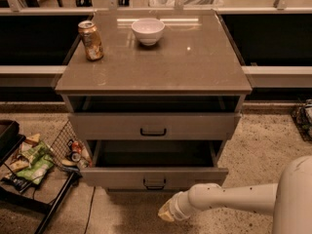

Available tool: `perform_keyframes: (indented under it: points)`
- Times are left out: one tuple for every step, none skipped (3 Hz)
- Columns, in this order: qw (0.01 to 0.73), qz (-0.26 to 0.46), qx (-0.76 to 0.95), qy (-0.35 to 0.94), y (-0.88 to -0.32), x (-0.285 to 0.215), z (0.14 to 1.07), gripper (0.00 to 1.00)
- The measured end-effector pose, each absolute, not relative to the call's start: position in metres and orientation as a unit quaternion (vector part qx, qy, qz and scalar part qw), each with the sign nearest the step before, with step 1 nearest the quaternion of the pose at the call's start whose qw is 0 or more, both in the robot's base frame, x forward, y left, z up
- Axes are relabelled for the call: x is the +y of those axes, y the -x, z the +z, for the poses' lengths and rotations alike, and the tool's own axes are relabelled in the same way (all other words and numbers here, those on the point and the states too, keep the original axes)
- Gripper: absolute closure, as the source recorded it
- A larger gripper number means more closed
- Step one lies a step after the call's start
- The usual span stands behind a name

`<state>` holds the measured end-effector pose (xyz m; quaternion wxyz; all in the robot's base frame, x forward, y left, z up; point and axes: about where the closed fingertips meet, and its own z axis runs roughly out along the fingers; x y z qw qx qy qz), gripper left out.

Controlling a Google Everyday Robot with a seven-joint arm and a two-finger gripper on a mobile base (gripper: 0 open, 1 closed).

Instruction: Close middle drawer

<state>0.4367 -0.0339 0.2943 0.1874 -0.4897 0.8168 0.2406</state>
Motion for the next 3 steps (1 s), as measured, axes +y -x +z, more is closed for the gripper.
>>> perform_keyframes:
  points:
    - [0.195, 0.226, 0.817, 0.494, -0.469, -0.040, 0.293, 1.00]
    - [0.209, 0.213, 0.820, 0.488, -0.520, -0.059, 0.287, 1.00]
    - [0.210, 0.212, 0.820, 0.488, -0.521, -0.060, 0.287, 1.00]
